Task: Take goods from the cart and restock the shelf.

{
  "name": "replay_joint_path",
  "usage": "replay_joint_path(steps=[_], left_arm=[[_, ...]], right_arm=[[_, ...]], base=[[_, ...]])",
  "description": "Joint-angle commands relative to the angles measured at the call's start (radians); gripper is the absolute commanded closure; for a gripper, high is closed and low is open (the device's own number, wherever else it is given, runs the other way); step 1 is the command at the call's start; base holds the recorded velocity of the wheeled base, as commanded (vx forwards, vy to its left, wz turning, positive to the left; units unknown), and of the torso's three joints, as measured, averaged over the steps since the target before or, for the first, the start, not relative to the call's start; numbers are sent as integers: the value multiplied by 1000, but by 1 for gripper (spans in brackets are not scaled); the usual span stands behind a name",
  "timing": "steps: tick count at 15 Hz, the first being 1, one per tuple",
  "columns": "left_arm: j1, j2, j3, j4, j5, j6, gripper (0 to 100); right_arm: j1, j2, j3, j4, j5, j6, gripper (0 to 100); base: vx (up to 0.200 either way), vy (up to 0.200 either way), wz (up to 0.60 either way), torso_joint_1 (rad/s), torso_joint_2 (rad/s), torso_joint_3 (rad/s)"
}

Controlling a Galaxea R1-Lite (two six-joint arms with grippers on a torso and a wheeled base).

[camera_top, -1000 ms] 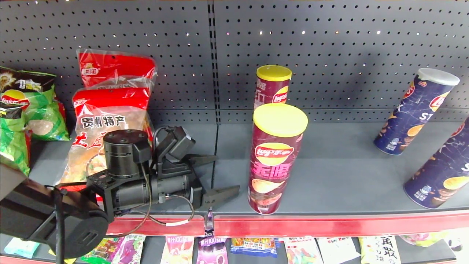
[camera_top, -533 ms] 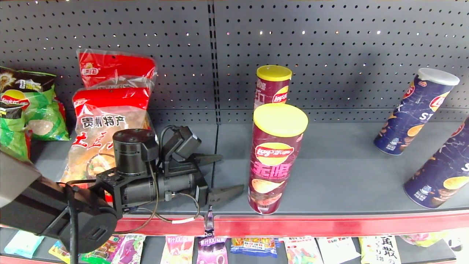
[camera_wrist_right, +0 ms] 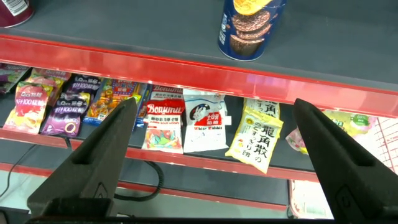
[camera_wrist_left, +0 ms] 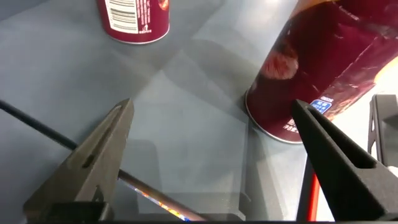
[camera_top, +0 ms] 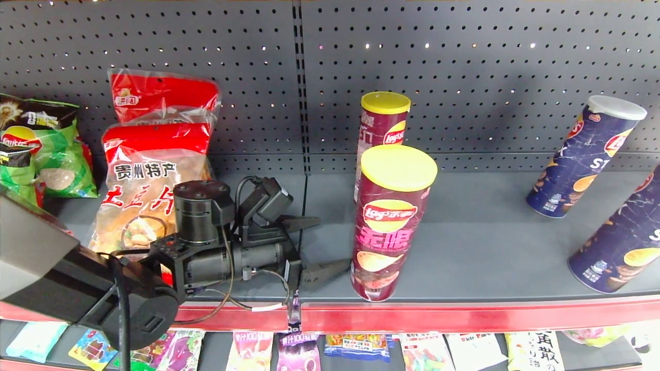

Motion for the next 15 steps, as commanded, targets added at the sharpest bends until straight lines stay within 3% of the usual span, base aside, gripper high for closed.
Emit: replay_joint_path(steps=[1, 11, 14, 15], left_arm=[[-1, 5, -2, 0, 0, 0, 0], [-19, 5, 2, -2, 0, 0, 0], [30, -35, 7, -2, 0, 0, 0], [93, -95, 8, 17, 0, 0, 0]], right_arm=[[0, 0, 1, 0, 0, -1, 0], [0, 0, 3, 0, 0, -1, 0], [2, 0, 4, 0, 1, -1, 0], [2, 0, 6, 0, 6, -1, 0]], base=[[0, 0, 0, 0, 0, 0], [0, 0, 0, 0, 0, 0], [0, 0, 0, 0, 0, 0], [0, 0, 0, 0, 0, 0]])
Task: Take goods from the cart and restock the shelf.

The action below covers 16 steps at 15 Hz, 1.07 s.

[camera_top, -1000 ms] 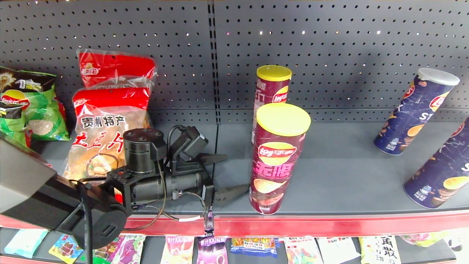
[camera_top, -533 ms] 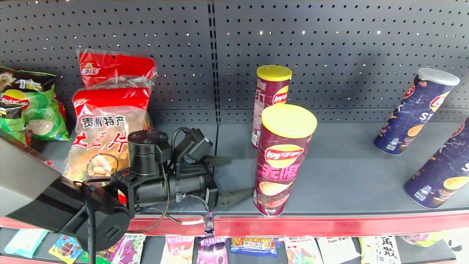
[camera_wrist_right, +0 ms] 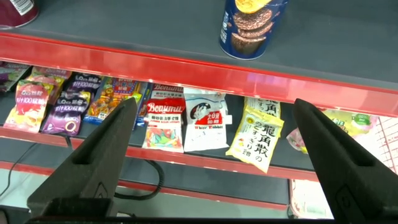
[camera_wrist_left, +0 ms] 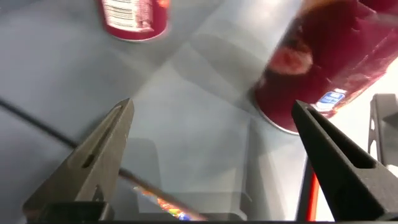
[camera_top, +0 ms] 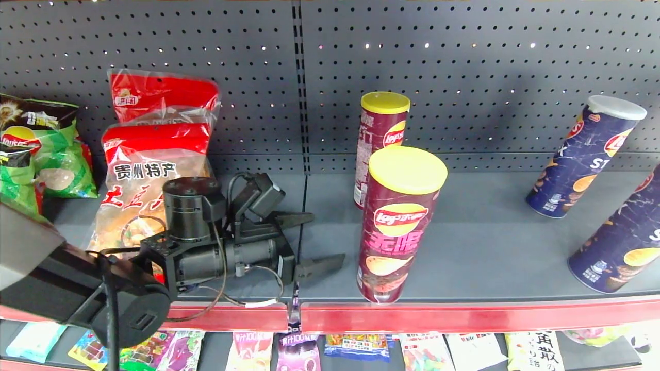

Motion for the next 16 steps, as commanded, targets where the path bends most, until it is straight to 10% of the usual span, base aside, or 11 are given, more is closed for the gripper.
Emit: replay_joint_path(steps=[1, 3, 7, 11, 14, 16], left_arm=[[96, -128, 3, 47, 2, -1, 0], [142, -237, 8, 120, 36, -9, 0], [160, -659, 89, 472, 301, -109, 0], [149, -965, 160, 714, 844, -104, 0], [91, -1370, 295, 996, 875, -83, 0], [120, -1656, 284, 1381, 876, -72, 0]], right_arm=[[4, -3, 7, 1, 3, -2, 0], [5, -17, 22, 1, 4, -3, 0], [2, -69, 70, 3, -5, -6, 0], [-4, -129, 116, 4, -58, -11, 0], [-2, -138, 128, 0, -63, -13, 0], [-2, -138, 133, -2, -66, -19, 0]], base=[[0, 0, 0, 0, 0, 0], [0, 0, 0, 0, 0, 0], [0, 0, 0, 0, 0, 0], [0, 0, 0, 0, 0, 0], [0, 0, 0, 0, 0, 0], [0, 0, 0, 0, 0, 0]])
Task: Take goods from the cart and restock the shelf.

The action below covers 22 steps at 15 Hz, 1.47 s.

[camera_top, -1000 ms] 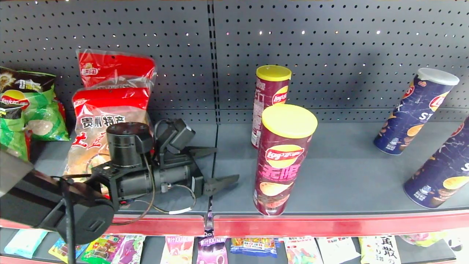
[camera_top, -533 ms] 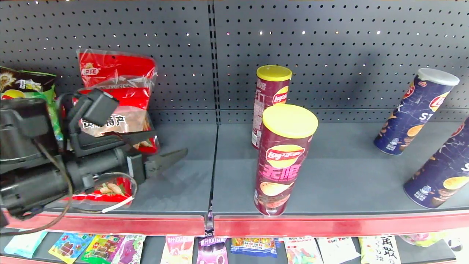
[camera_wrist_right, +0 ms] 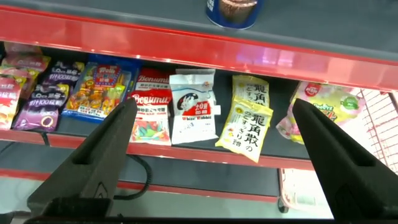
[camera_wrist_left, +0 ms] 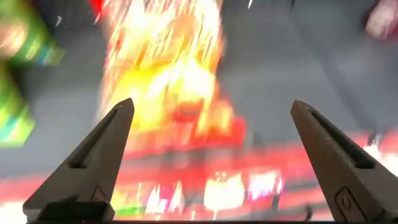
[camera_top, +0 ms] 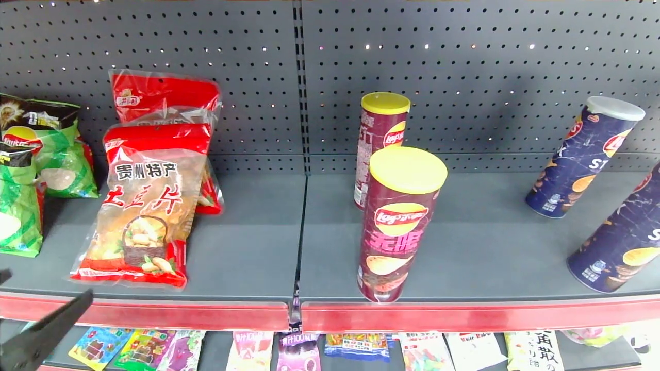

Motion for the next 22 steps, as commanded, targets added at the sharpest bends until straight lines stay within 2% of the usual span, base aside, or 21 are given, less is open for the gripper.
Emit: replay_joint_path(steps=[1, 2, 3, 4, 5, 6, 7, 8, 9, 11, 12, 13, 15, 16, 17, 18, 20, 22], left_arm=[[72, -530, 53, 503, 37, 14, 0], [107, -555, 59, 535, 36, 14, 0], [126, -564, 82, 560, 53, -30, 0], [126, -562, 88, 560, 73, -43, 0], [140, -561, 105, 560, 103, -44, 0], [175, -561, 120, 560, 119, -52, 0], [213, -561, 125, 560, 122, -63, 0], [314, -553, 125, 560, 122, -81, 0], [362, -559, 125, 560, 106, -84, 0], [356, -621, 140, 503, -29, -72, 0], [374, -654, 183, 378, -275, -64, 0], [374, -654, 224, 297, -335, -64, 0], [374, -654, 300, 193, -334, -60, 0], [374, -654, 315, 147, -288, -50, 0], [374, -654, 321, 142, -165, -38, 0], [374, -654, 324, 141, -133, -33, 0], [374, -654, 324, 141, -174, -41, 0], [374, -654, 324, 141, -237, -29, 0]], right_arm=[[-1, -5, 2, 1, -6, 2, 0], [-7, -3, 2, 1, -9, 2, 0], [-53, 24, -4, 1, -12, 3, 0], [-142, 58, -5, 1, -12, 8, 0], [-271, 81, -1, 1, 0, 5, 0], [-340, 82, 11, 1, 27, 2, 0], [-378, 73, 25, 0, 79, 0, 0], [-392, 1, 59, -8, 214, -3, 0], [-389, -7, 82, -34, 280, -15, 0], [-389, -7, 169, -204, 349, -15, 0], [-389, -7, 297, -428, 363, -12, 0], [-389, -7, 318, -491, 372, 8, 0], [-389, -7, 306, -450, 375, 8, 0], [-389, -7, 312, -460, 355, -18, 0], [-389, -7, 327, -503, 321, -18, 0], [-389, -7, 327, -496, 315, -6, 0], [-389, -7, 327, -494, 353, 31, 0], [-389, -7, 327, -494, 356, 39, 0]], base=[[0, 0, 0, 0, 0, 0], [0, 0, 0, 0, 0, 0], [0, 0, 0, 0, 0, 0], [0, 0, 0, 0, 0, 0], [0, 0, 0, 0, 0, 0], [0, 0, 0, 0, 0, 0], [0, 0, 0, 0, 0, 0], [0, 0, 0, 0, 0, 0], [0, 0, 0, 0, 0, 0], [0, 0, 0, 0, 0, 0], [0, 0, 0, 0, 0, 0], [0, 0, 0, 0, 0, 0], [0, 0, 0, 0, 0, 0], [0, 0, 0, 0, 0, 0], [0, 0, 0, 0, 0, 0], [0, 0, 0, 0, 0, 0], [0, 0, 0, 0, 0, 0], [0, 0, 0, 0, 0, 0]])
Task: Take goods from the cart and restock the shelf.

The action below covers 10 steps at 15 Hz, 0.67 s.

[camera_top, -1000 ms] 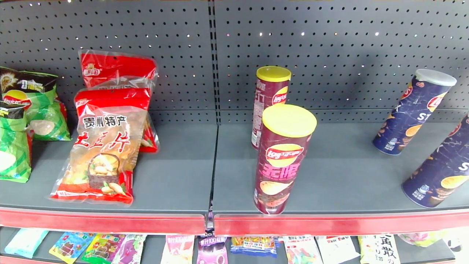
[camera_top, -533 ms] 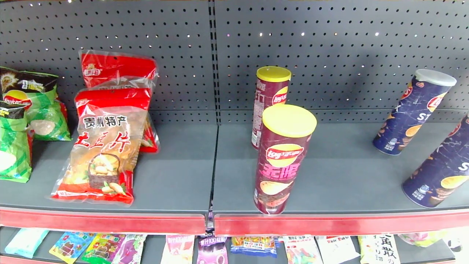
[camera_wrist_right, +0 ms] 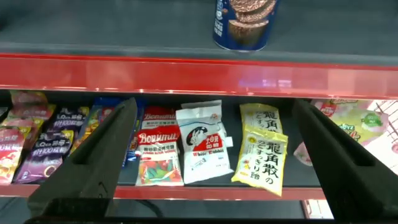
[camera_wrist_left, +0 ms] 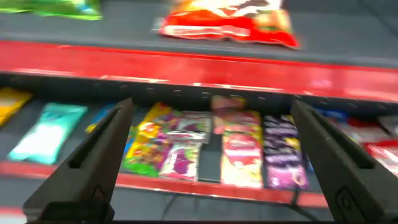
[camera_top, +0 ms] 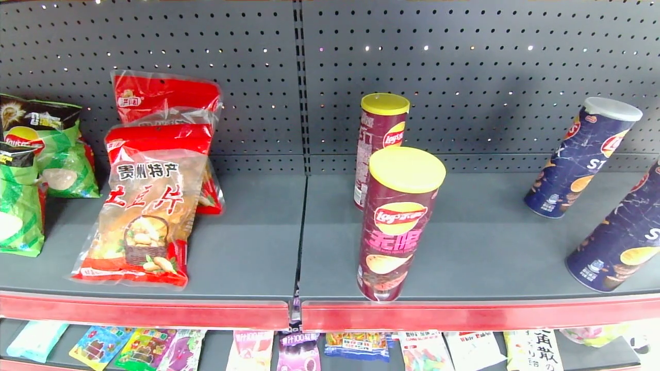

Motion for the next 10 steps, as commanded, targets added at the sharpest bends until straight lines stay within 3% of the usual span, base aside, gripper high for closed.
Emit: replay_joint_path(steps=[1, 3, 7, 10], left_arm=[[0, 2, 0, 0, -11, 8, 0], [0, 2, 0, 0, -9, 12, 0], [0, 2, 0, 0, -9, 12, 0], [0, 2, 0, 0, -9, 12, 0]], right_arm=[[0, 0, 0, -1, 1, 7, 0], [0, 0, 0, -1, 3, -3, 0], [0, 0, 0, -1, 1, -6, 0], [0, 0, 0, -1, 1, -10, 0]], base=[[0, 0, 0, 0, 0, 0], [0, 0, 0, 0, 0, 0], [-200, 0, 0, 11, 2, 0], [0, 0, 0, 0, 0, 0]])
